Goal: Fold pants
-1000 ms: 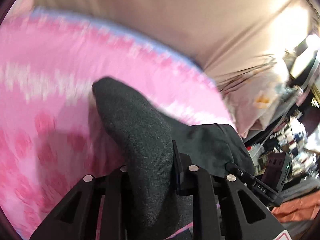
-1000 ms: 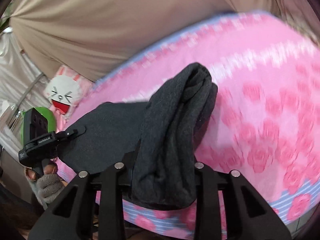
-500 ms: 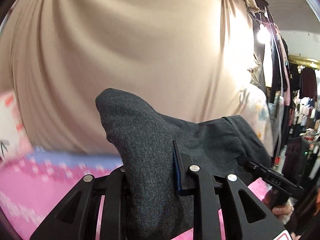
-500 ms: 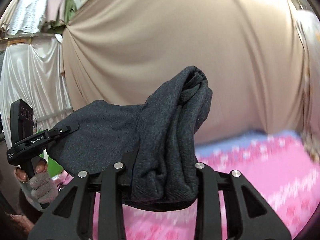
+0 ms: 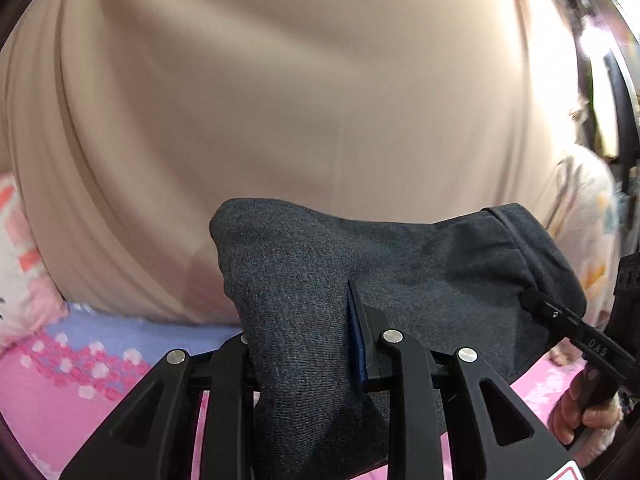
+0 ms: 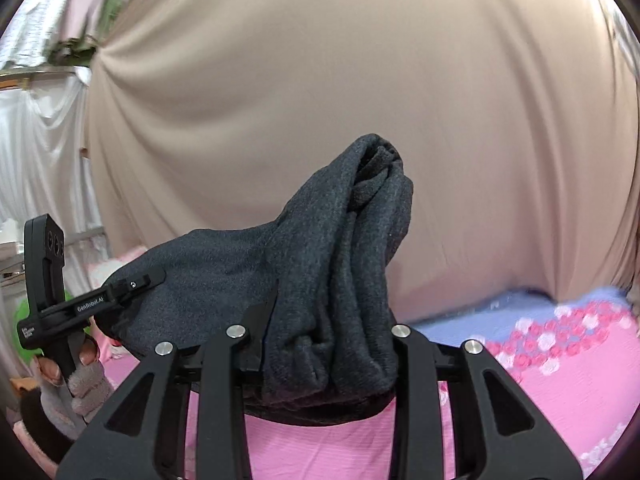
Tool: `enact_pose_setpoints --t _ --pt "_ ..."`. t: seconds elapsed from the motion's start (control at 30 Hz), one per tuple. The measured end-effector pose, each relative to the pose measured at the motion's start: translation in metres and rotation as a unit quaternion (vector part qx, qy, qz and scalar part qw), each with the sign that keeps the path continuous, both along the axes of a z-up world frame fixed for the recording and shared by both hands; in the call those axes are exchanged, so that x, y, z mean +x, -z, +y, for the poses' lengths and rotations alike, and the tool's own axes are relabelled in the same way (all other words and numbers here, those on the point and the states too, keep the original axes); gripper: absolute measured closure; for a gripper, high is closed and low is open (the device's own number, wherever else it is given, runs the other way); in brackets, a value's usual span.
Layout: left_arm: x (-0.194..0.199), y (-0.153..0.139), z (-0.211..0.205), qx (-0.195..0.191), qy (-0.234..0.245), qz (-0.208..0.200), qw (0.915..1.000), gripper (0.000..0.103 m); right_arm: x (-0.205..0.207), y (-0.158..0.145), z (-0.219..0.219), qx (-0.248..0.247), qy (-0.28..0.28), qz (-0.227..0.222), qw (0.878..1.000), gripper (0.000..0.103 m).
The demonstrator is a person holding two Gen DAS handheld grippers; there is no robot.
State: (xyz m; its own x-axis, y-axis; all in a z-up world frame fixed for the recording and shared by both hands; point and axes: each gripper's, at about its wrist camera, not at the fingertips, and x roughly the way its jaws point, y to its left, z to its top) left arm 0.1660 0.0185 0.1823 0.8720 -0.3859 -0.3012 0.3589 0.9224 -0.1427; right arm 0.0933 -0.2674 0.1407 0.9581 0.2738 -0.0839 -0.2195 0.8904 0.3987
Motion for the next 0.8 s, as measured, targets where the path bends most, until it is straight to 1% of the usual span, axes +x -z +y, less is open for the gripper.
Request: enact_pose_setpoints --t 0.03,0.07,0.1,0.13,0.17,0.2,0.23,0.27,0.3,0.33,0.37,0.4,0.43,0.47,0.5,0.53,0.57,0.6,0.63,0.67,0.7,0.73,0.8 --pt "0.018 0.017 -0.003 0.008 -0.008 0.016 0.9998 0.074 0.023 0.02 -0.002 -0.004 0.002 0.034 0.999 0.067" --pt "0.035 0.038 -0.006 0.015 -0.014 0.038 0.9991 0.065 0.04 0.038 -0.004 -0.005 0.004 0.068 0.998 0.059" --pt "0.059 0.07 -0.008 0.026 -0.023 0.085 0.9957 0.061 0.061 0.066 -0.008 -0.007 0.012 0.123 0.992 0.047" --pt "0.079 0.103 -0.007 0.04 -0.04 0.137 0.9889 0.057 0.081 0.103 -0.015 -0.017 0.04 0.195 0.98 0.046" --pt "0.093 0.133 -0.004 0.051 -0.056 0.185 0.9798 0.057 0.086 0.126 -0.022 -0.023 0.061 0.235 0.97 0.046" --pt "0.104 0.166 0.004 0.061 -0.079 0.241 0.9653 0.059 0.084 0.15 -0.034 -0.023 0.085 0.265 0.96 0.048" --pt "0.105 0.182 0.014 0.057 -0.088 0.267 0.958 0.063 0.078 0.157 -0.04 -0.014 0.089 0.269 0.959 0.051" --pt "0.1 0.193 0.027 0.038 -0.091 0.281 0.9548 0.063 0.067 0.158 -0.05 0.011 0.077 0.265 0.961 0.056" --pt "0.095 0.193 0.032 0.028 -0.089 0.278 0.9559 0.063 0.062 0.153 -0.052 0.018 0.069 0.255 0.964 0.06" --pt "0.089 0.188 0.035 0.026 -0.093 0.271 0.9577 0.063 0.058 0.144 -0.05 0.018 0.061 0.239 0.969 0.062" --pt "0.083 0.181 0.034 0.027 -0.098 0.261 0.96 0.062 0.056 0.129 -0.044 0.009 0.053 0.221 0.974 0.065" --pt "0.078 0.174 0.03 0.024 -0.094 0.251 0.9632 0.06 0.057 0.119 -0.037 0.004 0.04 0.21 0.977 0.065" --pt "0.074 0.168 0.023 0.022 -0.085 0.242 0.9664 0.052 0.061 0.111 -0.028 -0.001 0.022 0.203 0.979 0.065" --pt "0.072 0.165 0.014 0.029 -0.079 0.235 0.9682 0.041 0.065 0.109 -0.02 -0.007 0.012 0.203 0.979 0.066" --pt "0.072 0.166 0.01 0.034 -0.079 0.233 0.9686 0.038 0.072 0.11 -0.013 -0.016 0.004 0.209 0.978 0.069" --pt "0.074 0.169 0.002 0.044 -0.079 0.233 0.9682 0.036 0.084 0.119 -0.006 -0.036 0.006 0.227 0.973 0.072" --pt "0.079 0.177 -0.008 0.059 -0.08 0.239 0.966 0.036 0.094 0.134 0.0 -0.053 0.02 0.254 0.966 0.074" --pt "0.083 0.189 -0.014 0.082 -0.091 0.248 0.961 0.036 0.105 0.147 0.0 -0.06 0.029 0.276 0.959 0.073" --pt "0.088 0.198 -0.015 0.092 -0.098 0.251 0.9586 0.033 0.106 0.155 -0.003 -0.05 0.028 0.268 0.962 0.072" --pt "0.088 0.199 -0.015 0.09 -0.1 0.252 0.9583 0.033 0.101 0.152 -0.009 -0.034 0.025 0.267 0.963 0.072" --pt "0.088 0.196 -0.013 0.084 -0.099 0.247 0.9604 0.033 0.097 0.148 -0.011 -0.027 0.029 0.27 0.962 0.072" --pt "0.087 0.194 -0.012 0.081 -0.101 0.243 0.9613 0.03 0.092 0.144 -0.013 -0.023 0.036 0.265 0.963 0.072" --pt "0.087 0.2 -0.011 0.078 -0.105 0.251 0.9592 0.029 0.078 0.137 -0.015 -0.023 0.066 0.246 0.967 0.071"
